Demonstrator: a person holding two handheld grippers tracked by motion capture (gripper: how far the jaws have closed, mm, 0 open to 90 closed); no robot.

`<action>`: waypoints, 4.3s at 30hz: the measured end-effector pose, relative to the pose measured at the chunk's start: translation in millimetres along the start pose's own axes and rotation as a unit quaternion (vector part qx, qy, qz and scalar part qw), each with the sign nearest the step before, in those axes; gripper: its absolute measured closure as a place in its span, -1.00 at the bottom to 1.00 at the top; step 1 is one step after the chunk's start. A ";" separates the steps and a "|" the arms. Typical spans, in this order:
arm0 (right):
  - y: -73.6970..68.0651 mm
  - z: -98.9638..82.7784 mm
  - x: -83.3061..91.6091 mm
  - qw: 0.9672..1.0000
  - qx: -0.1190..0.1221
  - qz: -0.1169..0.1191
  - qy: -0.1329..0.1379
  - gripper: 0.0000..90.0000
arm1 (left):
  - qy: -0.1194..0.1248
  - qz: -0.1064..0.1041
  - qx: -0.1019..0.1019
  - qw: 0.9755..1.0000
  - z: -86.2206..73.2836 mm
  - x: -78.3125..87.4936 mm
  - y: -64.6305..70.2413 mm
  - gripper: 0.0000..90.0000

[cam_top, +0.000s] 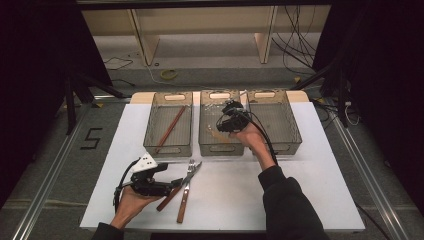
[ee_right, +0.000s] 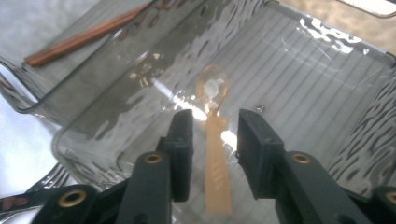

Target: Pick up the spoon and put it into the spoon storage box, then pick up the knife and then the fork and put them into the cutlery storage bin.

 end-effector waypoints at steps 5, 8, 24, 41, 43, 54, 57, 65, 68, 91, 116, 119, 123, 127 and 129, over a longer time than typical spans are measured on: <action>-1.1 -0.2 9.2 1.000 0.007 0.006 0.010 0.29 | -0.013 -0.001 0.005 1.000 -2.0 -0.9 -1.1 -0.63; -4.4 -3.0 17.2 1.000 0.016 0.008 0.017 0.20 | -0.022 -0.001 0.007 1.000 -3.6 -1.9 -1.9 -0.63; -17.5 -40.8 65.8 0.996 0.046 0.017 0.068 -0.02 | -0.075 0.017 -0.009 0.997 -9.4 -2.5 -3.8 -0.61; -27.7 -88.8 84.4 0.995 0.058 0.039 0.078 -0.10 | -0.131 0.020 -0.020 0.991 -14.2 -2.7 0.0 -0.56; -28.7 -95.2 85.3 0.994 0.059 0.043 0.077 -0.10 | -0.137 0.019 -0.020 0.990 -15.2 -2.4 -0.2 -0.56; -36.8 -121.2 87.2 0.993 0.061 0.070 0.067 -0.18 | -0.162 0.018 -0.023 0.986 -19.3 -1.9 2.3 -0.51; -37.9 -126.4 87.1 0.994 0.061 0.070 0.065 -0.19 | -0.170 0.016 -0.025 0.985 -20.5 -1.3 2.8 -0.46; -40.4 -138.2 86.0 0.993 0.061 0.076 0.060 -0.20 | -0.192 0.013 -0.028 0.981 -24.0 -0.7 3.9 -0.39; -41.0 -142.7 84.2 0.994 0.061 0.076 0.057 -0.21 | -0.204 0.012 -0.032 0.978 -25.9 -0.4 4.0 -0.35; -53.0 -163.8 83.1 0.992 0.060 0.093 0.055 -0.25 | -0.245 0.021 -0.041 0.968 -33.1 4.2 2.6 -0.14; -55.7 -175.6 83.8 0.992 0.062 0.096 0.048 -0.24 | -0.319 0.026 -0.040 0.946 -55.3 8.1 8.8 0.11; -55.7 -176.2 83.5 0.992 0.063 0.097 0.048 -0.24 | -0.320 0.026 -0.039 0.946 -55.6 8.1 9.1 0.15; -54.2 -177.3 82.7 0.992 0.060 0.097 0.045 -0.24 | -0.323 0.028 -0.045 0.945 -56.1 8.7 10.0 0.21; -54.3 -177.4 82.7 0.992 0.060 0.096 0.046 -0.24 | -0.325 0.036 -0.057 0.943 -56.9 9.1 10.5 0.28; -55.1 -177.4 82.8 0.993 0.062 0.095 0.045 -0.24 | -0.326 0.042 -0.066 0.942 -57.1 9.3 10.0 0.34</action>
Point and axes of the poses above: each handheld gripper's, and its own axes: x roughly backward along the jaws, z roughly out of its top, y roughly to its right, the point moved 8 cm from there along -x, roughly forward along the jaws, and after that the axes turned 5 degrees about -y, right-handed, at the moved point
